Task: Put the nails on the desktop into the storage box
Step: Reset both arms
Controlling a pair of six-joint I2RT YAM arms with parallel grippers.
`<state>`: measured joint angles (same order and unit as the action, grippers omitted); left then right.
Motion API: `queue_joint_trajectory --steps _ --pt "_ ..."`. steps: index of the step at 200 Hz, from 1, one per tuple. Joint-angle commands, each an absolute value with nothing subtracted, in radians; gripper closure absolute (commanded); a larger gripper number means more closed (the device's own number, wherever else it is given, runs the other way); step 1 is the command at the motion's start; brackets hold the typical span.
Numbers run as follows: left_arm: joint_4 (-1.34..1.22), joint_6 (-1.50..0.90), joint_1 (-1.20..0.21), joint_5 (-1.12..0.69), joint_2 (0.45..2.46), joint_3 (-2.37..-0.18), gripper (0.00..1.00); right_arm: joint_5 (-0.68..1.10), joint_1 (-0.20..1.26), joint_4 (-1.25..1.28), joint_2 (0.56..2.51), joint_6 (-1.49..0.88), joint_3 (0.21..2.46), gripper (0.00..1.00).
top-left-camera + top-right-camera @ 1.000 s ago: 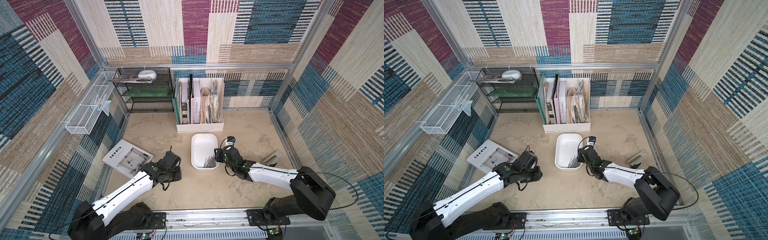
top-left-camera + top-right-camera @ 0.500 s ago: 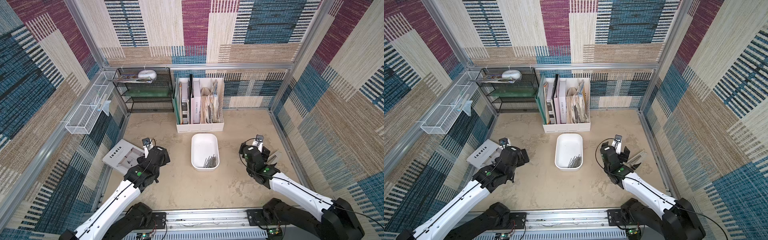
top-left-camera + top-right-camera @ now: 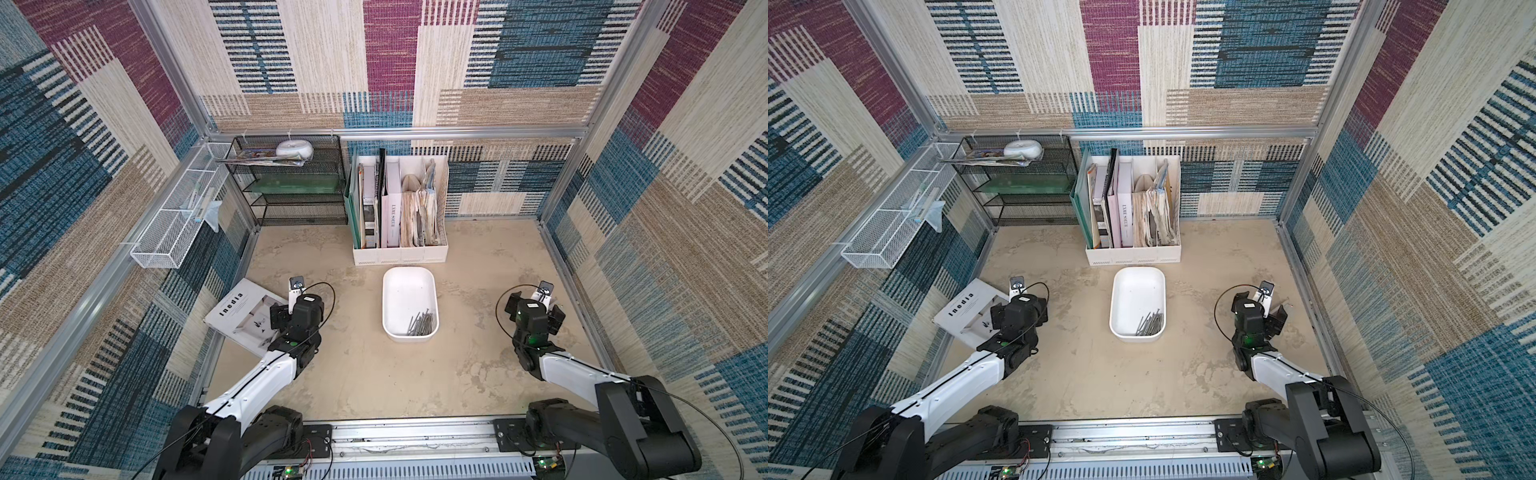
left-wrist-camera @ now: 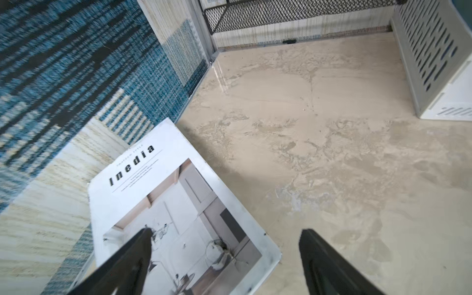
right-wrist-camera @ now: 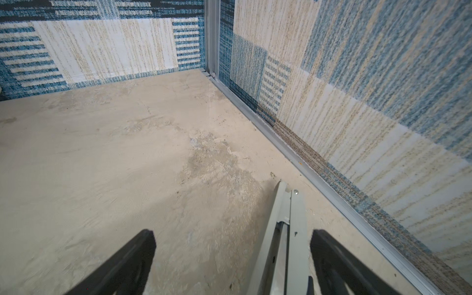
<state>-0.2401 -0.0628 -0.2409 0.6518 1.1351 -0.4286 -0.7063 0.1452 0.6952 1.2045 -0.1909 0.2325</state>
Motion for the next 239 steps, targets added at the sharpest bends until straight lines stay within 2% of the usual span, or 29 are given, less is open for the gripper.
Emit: queue_joint_trajectory --steps 1,33,70,87,109,125,142,165,177,191,204,239 --pt "-0.522 0.031 -0.221 0.523 1.215 -0.407 0.10 -0.594 0.121 0.996 1.241 -0.119 0.186 0.00" --pt "-0.736 0.072 -0.213 0.521 1.328 -0.372 0.11 -0.486 0.099 1.212 1.272 -0.040 0.123 0.00" --pt "-0.832 0.094 -0.198 0.498 1.436 -0.376 0.19 -0.365 0.093 1.350 1.354 0.018 0.110 0.00" --pt "-0.918 0.115 -0.195 0.456 1.483 -0.358 0.20 -0.303 0.090 1.330 1.417 0.040 0.150 0.00" --pt "-0.907 0.101 -0.173 0.397 1.472 -0.352 0.21 -0.260 0.087 1.319 1.459 0.050 0.174 0.00" --pt "-0.880 0.085 -0.140 0.314 1.463 -0.352 0.20 -0.271 0.079 1.335 1.477 0.037 0.173 0.00" --pt "-0.880 0.071 -0.100 0.220 1.471 -0.352 0.14 -0.285 0.076 1.347 1.528 0.032 0.193 0.00" --pt "-1.009 0.080 -0.092 0.211 1.545 -0.326 0.12 -0.276 0.070 1.324 1.522 0.025 0.199 0.00" --pt "-0.899 0.057 -0.083 0.195 1.513 -0.353 0.12 -0.266 0.064 1.297 1.519 0.018 0.209 0.00" --pt "-0.913 0.056 -0.069 0.179 1.537 -0.369 0.10 -0.252 0.053 1.268 1.520 0.008 0.226 0.00" --pt "-0.832 0.032 -0.038 0.122 1.527 -0.399 0.01 -0.239 0.043 1.253 1.522 0.000 0.234 0.00" --pt "-0.760 0.005 0.005 0.043 1.529 -0.438 0.01 -0.221 0.033 1.235 1.522 -0.006 0.242 0.00"
